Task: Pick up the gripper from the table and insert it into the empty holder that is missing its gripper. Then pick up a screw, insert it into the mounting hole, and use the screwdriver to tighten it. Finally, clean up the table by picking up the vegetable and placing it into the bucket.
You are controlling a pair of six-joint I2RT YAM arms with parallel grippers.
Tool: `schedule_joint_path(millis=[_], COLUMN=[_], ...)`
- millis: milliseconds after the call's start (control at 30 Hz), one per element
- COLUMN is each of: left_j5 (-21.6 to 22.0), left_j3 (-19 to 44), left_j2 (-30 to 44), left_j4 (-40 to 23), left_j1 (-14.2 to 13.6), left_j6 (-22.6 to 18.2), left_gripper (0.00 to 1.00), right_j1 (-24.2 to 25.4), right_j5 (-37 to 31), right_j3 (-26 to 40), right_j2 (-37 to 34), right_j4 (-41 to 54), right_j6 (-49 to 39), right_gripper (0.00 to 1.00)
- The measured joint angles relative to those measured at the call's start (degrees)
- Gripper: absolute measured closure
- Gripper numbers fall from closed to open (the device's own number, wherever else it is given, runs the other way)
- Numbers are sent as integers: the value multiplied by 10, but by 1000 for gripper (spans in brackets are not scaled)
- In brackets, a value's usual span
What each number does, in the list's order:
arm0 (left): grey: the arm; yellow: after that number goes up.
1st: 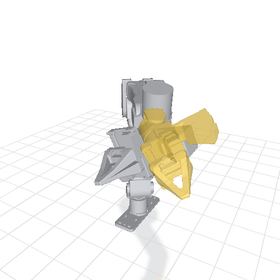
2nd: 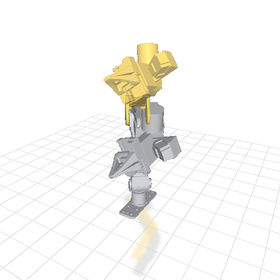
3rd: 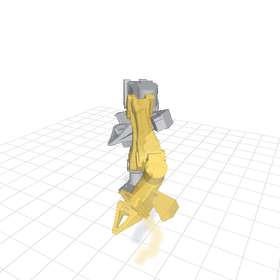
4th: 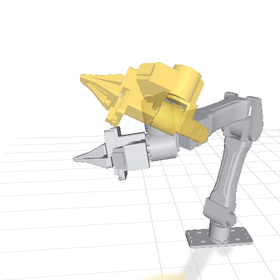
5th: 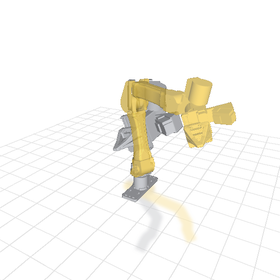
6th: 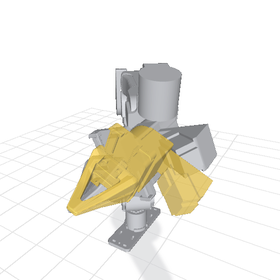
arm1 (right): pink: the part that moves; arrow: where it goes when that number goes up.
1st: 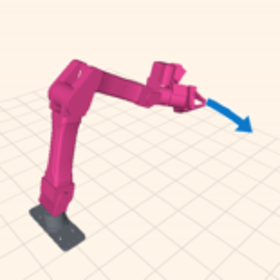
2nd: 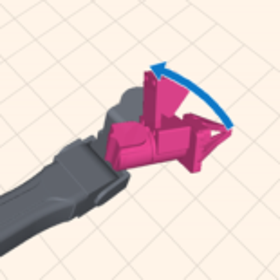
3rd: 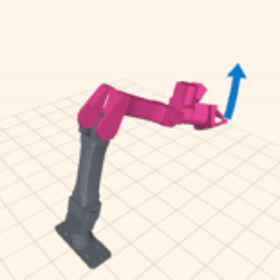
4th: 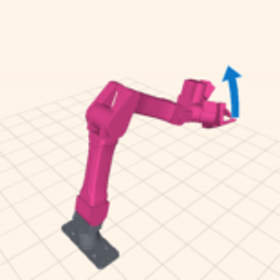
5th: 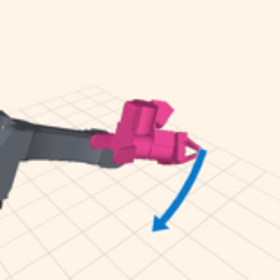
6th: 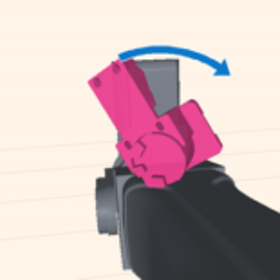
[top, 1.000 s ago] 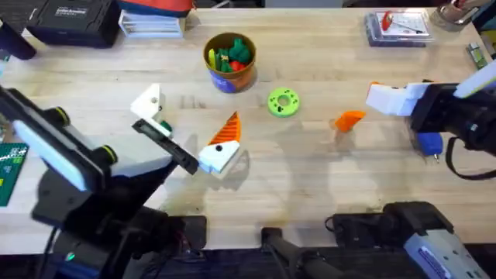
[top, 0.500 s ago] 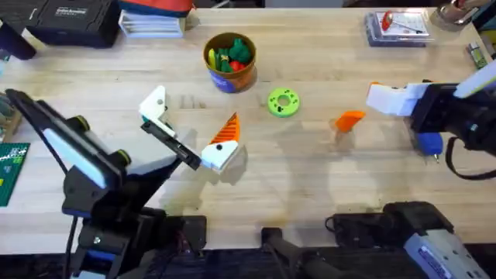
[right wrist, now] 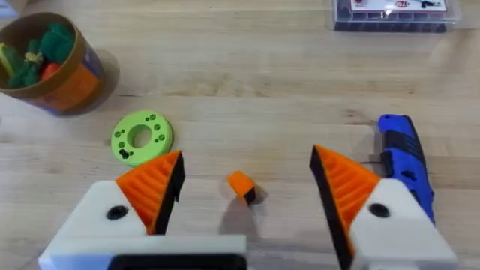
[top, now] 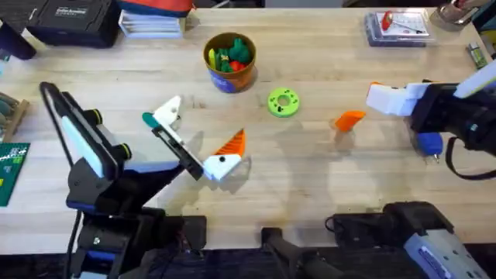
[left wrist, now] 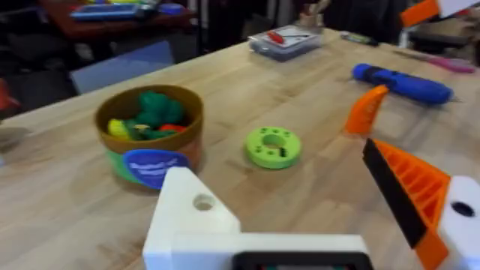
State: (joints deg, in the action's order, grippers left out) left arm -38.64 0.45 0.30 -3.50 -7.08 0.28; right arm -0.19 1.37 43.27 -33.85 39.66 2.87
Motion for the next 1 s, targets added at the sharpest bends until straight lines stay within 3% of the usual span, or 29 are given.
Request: schedule_joint_path(millis=[233, 867, 1000], left_j5=[-56, -69, -82], left_j3=[0, 0, 0], left_j2=[0, 0, 0], left_j4=[-4, -4, -5], left_j1=[0, 0, 0], left_j6=[32, 42, 62], left_gripper=[15, 15, 15], right_j1=[0, 0, 0], right_j5=[0, 0, 0], right_j3=[0, 0, 0], right_j2=[0, 0, 0], right_j4=[0, 0, 0], right_j6=[0, 0, 0], right_gripper=[7, 7, 7])
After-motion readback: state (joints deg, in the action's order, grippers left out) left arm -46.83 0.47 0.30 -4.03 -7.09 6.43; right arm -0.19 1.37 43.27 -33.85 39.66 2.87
